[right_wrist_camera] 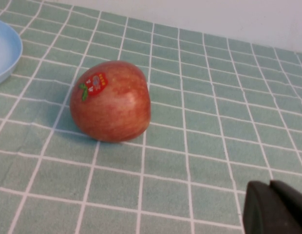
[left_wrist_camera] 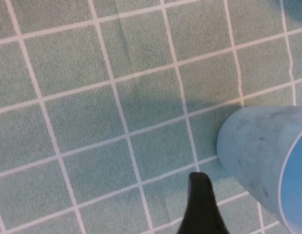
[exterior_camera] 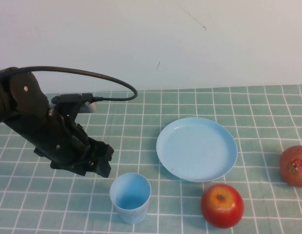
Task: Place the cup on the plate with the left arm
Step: Pick up the cup from the table, then place the cup on the plate
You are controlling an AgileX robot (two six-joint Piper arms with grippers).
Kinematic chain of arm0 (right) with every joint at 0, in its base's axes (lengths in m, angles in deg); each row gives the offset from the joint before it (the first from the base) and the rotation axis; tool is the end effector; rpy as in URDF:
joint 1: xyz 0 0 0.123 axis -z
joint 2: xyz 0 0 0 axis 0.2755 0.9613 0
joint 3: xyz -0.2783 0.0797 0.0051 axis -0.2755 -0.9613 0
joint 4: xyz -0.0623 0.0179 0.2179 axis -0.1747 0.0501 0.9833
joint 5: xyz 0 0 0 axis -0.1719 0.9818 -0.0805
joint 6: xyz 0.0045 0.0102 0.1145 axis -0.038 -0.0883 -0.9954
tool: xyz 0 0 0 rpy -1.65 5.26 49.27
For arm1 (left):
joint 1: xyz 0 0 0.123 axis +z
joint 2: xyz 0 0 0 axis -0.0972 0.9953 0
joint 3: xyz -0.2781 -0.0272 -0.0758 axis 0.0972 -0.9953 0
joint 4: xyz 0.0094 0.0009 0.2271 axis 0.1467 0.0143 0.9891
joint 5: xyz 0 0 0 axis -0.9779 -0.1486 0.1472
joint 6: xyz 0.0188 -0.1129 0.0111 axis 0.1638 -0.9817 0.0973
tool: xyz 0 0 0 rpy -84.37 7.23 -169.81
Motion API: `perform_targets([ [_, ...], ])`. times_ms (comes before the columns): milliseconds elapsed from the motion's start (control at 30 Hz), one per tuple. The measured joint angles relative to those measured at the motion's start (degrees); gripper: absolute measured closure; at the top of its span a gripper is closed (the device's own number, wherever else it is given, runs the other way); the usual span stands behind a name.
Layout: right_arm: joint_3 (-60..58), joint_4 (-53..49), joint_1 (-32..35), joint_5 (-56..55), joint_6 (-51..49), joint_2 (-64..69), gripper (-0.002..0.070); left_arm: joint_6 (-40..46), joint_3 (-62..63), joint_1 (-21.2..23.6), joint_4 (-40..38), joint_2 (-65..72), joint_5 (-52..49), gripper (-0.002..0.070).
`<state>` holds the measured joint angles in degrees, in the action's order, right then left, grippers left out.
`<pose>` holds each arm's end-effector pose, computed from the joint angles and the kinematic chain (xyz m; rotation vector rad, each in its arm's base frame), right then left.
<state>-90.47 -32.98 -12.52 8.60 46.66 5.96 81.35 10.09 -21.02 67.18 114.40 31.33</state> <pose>0.0460 -0.0076 0.1647 -0.1324 1.8669 -0.2419 0.2763 -0.1085 0.2372 0.3125 2.8583 -0.4614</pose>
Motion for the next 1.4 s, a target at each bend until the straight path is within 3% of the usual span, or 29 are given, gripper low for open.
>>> perform_targets([
  [500, 0.0, 0.0, 0.0, 0.0, 0.0, 0.0, 0.0678, 3.3, 0.09, -0.43, -8.71, 5.83, 2.44, 0.0259],
  [700, 0.0, 0.0, 0.0, 0.0, 0.0, 0.0, 0.0678, 4.69, 0.09, -5.21, -7.69, 8.18, 5.11, 0.0262],
  [800, 0.0, 0.0, 0.0, 0.0, 0.0, 0.0, 0.0678, 3.54, 0.09, -7.49, -5.64, 9.97, 6.78, 0.0312],
  [967, 0.0, 0.0, 0.0, 0.0, 0.0, 0.0, 0.0678, 1.04, 0.12, -8.42, -2.9, 13.43, 8.05, 0.0578],
  [1033, 0.0, 0.0, 0.0, 0.0, 0.0, 0.0, 0.0678, 1.04, 0.12, -8.42, -2.29, 13.81, 8.32, 0.0629],
  [1400, 0.0, 0.0, 0.0, 0.0, 0.0, 0.0, 0.0678, 1.15, 17.08, -8.42, -1.78, 13.9, -2.11, 0.0645],
])
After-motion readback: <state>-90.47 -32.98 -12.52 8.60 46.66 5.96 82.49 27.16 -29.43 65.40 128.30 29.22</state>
